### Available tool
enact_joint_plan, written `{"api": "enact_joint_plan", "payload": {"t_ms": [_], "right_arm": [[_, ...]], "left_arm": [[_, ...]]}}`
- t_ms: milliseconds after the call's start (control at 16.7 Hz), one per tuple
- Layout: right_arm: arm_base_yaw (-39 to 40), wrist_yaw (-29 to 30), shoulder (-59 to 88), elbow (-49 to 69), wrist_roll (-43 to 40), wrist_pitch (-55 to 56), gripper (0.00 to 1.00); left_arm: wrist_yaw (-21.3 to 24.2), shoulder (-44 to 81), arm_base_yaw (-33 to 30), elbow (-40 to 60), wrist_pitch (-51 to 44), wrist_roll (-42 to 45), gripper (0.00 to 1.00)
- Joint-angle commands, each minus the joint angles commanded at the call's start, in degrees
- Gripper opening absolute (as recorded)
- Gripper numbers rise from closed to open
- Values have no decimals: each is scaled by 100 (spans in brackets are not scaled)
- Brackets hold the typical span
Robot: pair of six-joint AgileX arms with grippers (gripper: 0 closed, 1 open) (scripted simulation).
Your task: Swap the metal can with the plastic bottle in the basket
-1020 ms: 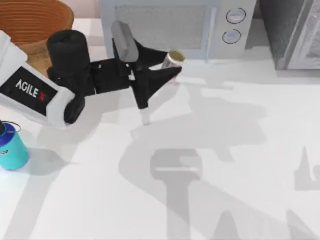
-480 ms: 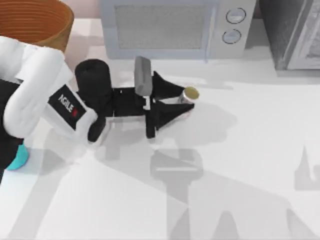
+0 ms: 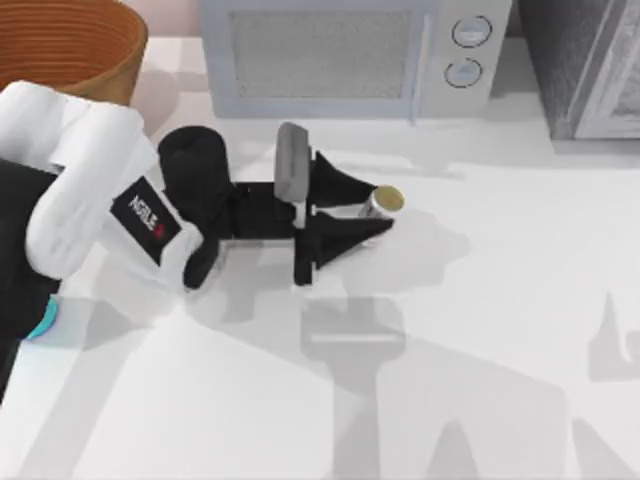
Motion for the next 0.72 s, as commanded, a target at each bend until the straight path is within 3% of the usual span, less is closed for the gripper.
{"api": "enact_joint_plan", "payload": {"t_ms": [120,720], "right_arm": [[0,0,0,0,0,0,100],[0,0,0,0,0,0,100]], "left_arm": [[0,0,0,0,0,0,0],[0,0,0,0,0,0,75]]}}
